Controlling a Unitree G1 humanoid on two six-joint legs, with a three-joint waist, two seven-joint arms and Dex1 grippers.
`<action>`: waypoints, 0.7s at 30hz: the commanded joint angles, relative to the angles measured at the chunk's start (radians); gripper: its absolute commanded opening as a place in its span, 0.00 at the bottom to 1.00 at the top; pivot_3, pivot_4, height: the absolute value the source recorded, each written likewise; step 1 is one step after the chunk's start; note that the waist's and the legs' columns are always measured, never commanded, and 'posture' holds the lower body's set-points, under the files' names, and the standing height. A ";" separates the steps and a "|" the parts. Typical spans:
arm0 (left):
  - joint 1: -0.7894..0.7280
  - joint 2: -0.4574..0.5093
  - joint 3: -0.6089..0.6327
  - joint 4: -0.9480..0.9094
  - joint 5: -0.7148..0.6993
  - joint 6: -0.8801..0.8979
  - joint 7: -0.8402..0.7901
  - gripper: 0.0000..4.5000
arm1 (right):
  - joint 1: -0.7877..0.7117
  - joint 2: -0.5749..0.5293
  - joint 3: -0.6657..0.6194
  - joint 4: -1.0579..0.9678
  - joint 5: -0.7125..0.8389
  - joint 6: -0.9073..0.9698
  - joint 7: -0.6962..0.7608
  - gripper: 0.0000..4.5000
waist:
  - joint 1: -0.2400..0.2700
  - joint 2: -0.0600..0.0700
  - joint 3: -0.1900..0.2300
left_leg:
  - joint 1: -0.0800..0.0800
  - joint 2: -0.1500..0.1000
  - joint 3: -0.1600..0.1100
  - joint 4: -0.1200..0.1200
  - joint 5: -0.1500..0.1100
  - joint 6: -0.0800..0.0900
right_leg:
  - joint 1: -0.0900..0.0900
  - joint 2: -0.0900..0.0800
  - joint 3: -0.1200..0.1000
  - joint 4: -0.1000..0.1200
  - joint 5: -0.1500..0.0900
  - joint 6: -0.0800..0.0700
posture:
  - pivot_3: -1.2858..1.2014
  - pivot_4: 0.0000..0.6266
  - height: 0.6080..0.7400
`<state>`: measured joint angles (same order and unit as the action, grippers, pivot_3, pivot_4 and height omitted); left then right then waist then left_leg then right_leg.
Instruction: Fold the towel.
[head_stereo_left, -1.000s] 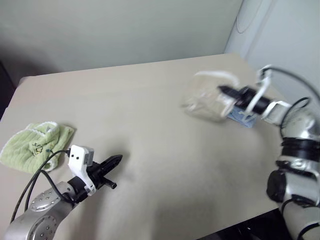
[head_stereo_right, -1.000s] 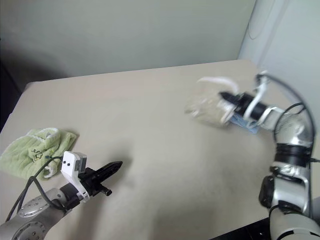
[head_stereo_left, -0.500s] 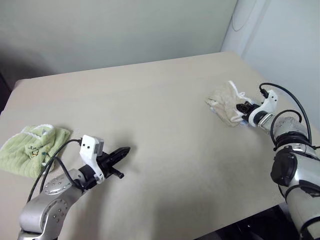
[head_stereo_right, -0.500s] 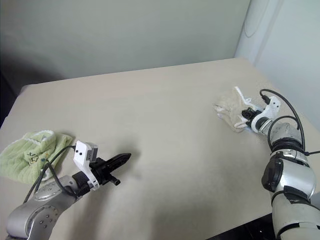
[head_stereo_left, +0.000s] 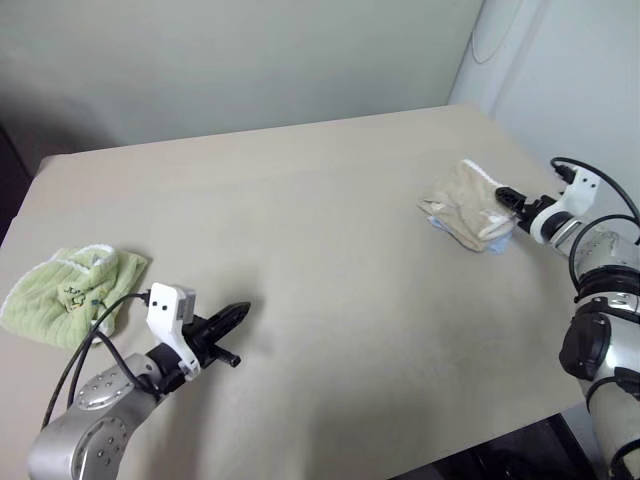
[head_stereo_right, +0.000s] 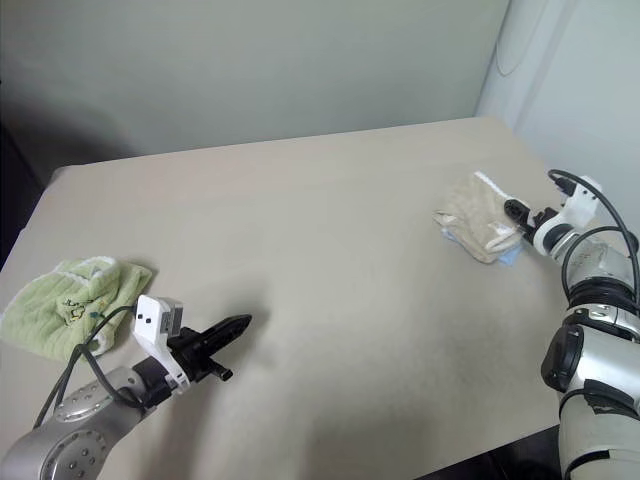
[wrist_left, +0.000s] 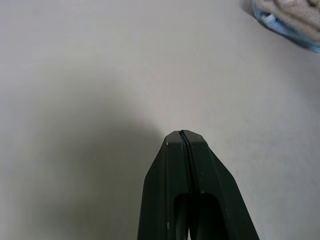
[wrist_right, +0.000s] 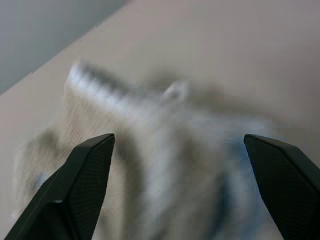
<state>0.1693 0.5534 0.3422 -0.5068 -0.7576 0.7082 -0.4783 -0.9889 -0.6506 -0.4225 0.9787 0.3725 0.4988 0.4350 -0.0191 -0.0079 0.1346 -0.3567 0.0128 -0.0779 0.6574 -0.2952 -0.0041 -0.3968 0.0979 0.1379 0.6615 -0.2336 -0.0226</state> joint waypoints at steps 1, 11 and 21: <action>-0.045 0.013 0.021 0.012 -0.010 -0.009 -0.005 0.00 | 0.039 -0.035 0.039 -0.201 -0.006 -0.001 0.065 0.98 | -0.002 0.000 0.000 | 0.000 0.000 0.000 0.000 0.000 0.000 | 0.000 0.000 0.000 0.000 0.000 0.000 | 0.52 0.24 1.00; -0.178 0.109 0.137 0.200 0.191 -0.225 0.007 0.00 | 0.202 0.035 0.318 -0.849 0.027 -0.061 0.386 0.98 | -0.033 0.000 0.000 | 0.001 0.000 -0.001 -0.001 0.001 -0.002 | 0.000 0.003 0.001 -0.001 0.000 0.000 | 0.52 0.24 1.00; -0.084 0.051 0.141 0.084 0.208 -0.275 0.012 0.00 | 0.279 0.196 0.521 -0.873 -0.044 -0.100 0.427 0.98 | -0.013 -0.001 0.000 | -0.008 0.000 -0.003 0.006 0.006 -0.010 | -0.003 0.001 -0.001 -0.007 -0.001 0.002 | 0.52 0.24 1.00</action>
<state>0.0775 0.6055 0.4735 -0.3580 -0.5433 0.4394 -0.4721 -0.7130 -0.4538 0.1006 0.1226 0.3404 0.4278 0.8545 -0.0323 -0.0086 0.1344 -0.3665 0.0127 -0.0810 0.6638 -0.2894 -0.0144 -0.3999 0.0986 0.1372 0.6529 -0.2344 -0.0198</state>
